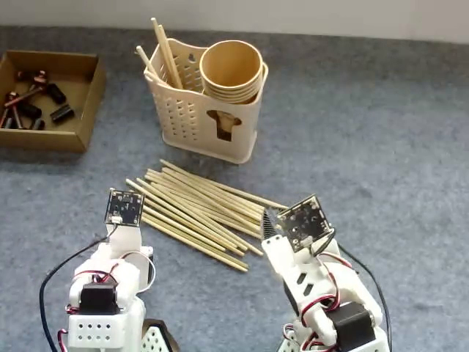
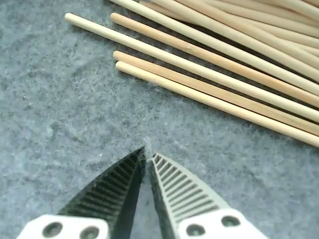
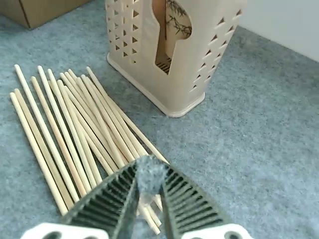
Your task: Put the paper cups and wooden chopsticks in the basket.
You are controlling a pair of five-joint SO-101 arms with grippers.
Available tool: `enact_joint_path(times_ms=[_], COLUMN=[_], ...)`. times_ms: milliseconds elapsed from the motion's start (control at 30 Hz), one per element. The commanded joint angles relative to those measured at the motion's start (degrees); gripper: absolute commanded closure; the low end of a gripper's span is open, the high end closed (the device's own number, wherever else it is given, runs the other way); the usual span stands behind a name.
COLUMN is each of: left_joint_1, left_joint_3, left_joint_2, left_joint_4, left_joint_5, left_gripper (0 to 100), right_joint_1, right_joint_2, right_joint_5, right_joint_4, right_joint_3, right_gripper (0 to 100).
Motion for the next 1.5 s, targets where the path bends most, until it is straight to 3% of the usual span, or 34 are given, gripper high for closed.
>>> enact_joint_path(times_ms=[0,167,600,1300,1467], left_joint_1=[0.31,0.31,0.31,0.31,0.31], left_joint_3=[1.10,1.10,1.10,1.10,1.10], left_joint_2=[-0.22,-0.22,-0.22,-0.22,-0.22], left_joint_4=[0.44,0.44,0.44,0.44,0.44], left_joint_5=[-0.26,-0.26,-0.26,-0.26,-0.26], left_gripper=[99,99,99,99,99], right_joint_1=[0.40,0.57,0.48,-2.42,-2.24], right_joint_2=[0.48,3.47,34.15,52.53,55.87], right_joint_5=[1.58,1.58,1.23,1.23,-5.27], right_joint_4=[0.31,0.31,1.54,1.45,1.36], right_joint_3=[-2.24,-2.77,-12.79,-21.23,-24.31], right_gripper=[98.8,98.8,98.8,98.8,87.2])
